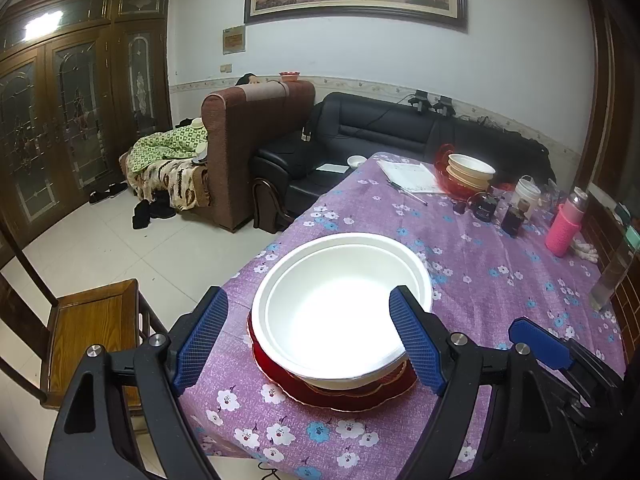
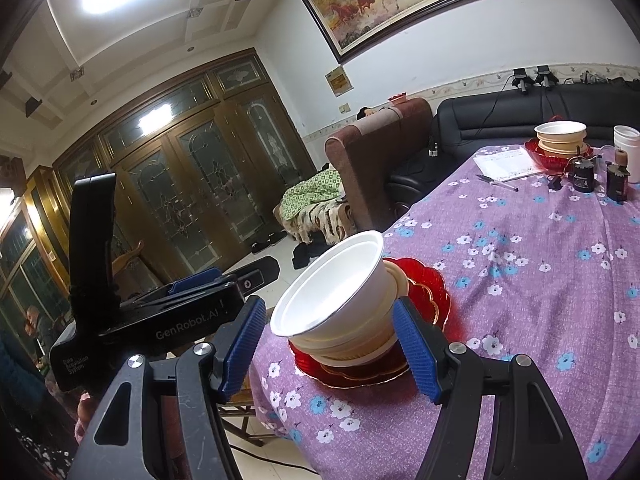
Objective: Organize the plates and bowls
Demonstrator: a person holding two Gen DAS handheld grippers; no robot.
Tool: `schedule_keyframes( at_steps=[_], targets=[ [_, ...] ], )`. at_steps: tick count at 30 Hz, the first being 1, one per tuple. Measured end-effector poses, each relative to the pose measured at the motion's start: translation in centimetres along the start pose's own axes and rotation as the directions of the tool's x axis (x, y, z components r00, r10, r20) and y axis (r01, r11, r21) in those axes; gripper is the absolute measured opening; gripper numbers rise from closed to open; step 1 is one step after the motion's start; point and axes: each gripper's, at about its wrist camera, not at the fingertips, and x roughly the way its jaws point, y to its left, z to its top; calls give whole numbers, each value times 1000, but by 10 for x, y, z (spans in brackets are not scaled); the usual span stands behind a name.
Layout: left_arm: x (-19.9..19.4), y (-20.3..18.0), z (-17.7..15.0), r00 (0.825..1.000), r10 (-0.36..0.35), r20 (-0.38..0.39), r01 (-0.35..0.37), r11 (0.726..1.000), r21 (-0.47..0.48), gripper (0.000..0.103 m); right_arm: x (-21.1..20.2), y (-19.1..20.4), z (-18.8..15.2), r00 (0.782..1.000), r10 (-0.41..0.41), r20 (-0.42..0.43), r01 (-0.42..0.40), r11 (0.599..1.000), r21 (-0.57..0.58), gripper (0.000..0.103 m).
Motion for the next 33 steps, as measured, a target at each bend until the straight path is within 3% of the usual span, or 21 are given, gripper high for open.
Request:
schedule_keyframes(
  at_steps=[33],
  targets=[
    [7,2,-6,1000,-4,-23,4,1000,11,84,0,-5,1,1000,-3,7,2,999,38,69]
  ],
)
